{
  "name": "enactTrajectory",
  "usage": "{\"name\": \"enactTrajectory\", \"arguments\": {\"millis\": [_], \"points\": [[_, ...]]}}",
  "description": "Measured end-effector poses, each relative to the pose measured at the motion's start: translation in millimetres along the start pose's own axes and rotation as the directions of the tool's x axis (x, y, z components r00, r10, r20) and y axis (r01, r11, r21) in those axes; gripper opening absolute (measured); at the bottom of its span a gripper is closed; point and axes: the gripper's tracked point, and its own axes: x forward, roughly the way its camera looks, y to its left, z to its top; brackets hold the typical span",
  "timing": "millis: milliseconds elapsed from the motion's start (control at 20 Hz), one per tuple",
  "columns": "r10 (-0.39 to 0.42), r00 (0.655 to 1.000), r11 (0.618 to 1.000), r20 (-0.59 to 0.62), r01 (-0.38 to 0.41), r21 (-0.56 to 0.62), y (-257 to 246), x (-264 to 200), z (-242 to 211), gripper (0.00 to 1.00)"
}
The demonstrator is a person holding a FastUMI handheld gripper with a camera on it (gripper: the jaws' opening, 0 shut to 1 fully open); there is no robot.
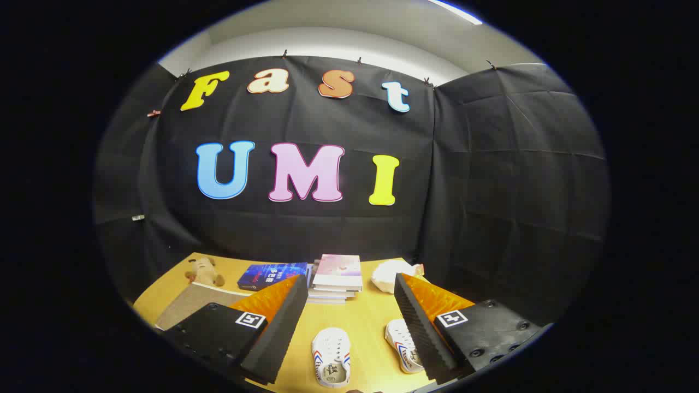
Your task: Open the storage box then place both shoes into the box .Put the left shoe in first, then the right shoe, with the right side of both shoes facing outward in a uniform manner.
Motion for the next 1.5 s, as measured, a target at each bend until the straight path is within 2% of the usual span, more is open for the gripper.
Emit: {"name": "enactTrajectory", "arguments": {"millis": [150, 700, 950, 1150, 1250, 1350, 1450, 1500], "points": [[0.007, 1.0, 1.0, -0.03, -0.006, 0.021, 2, -1, -6, 0.98], [0.024, 1.0, 0.999, -0.018, -0.024, 0.022, 1, 5, -4, 0.97], [0.067, 0.996, 0.998, -0.059, -0.066, 0.013, -1, 17, -14, 0.97], [0.152, 0.984, 0.988, -0.089, -0.149, 0.04, 5, 26, -17, 0.97], [0.244, 0.961, 0.969, -0.129, -0.236, 0.08, 17, 30, -27, 0.98], [0.376, 0.906, 0.924, -0.193, -0.35, 0.156, 34, 28, -42, 0.98], [0.516, 0.82, 0.85, -0.249, -0.453, 0.269, 55, 21, -59, 0.98], [0.583, 0.764, 0.805, -0.277, -0.495, 0.327, 65, 14, -69, 0.98]]}}
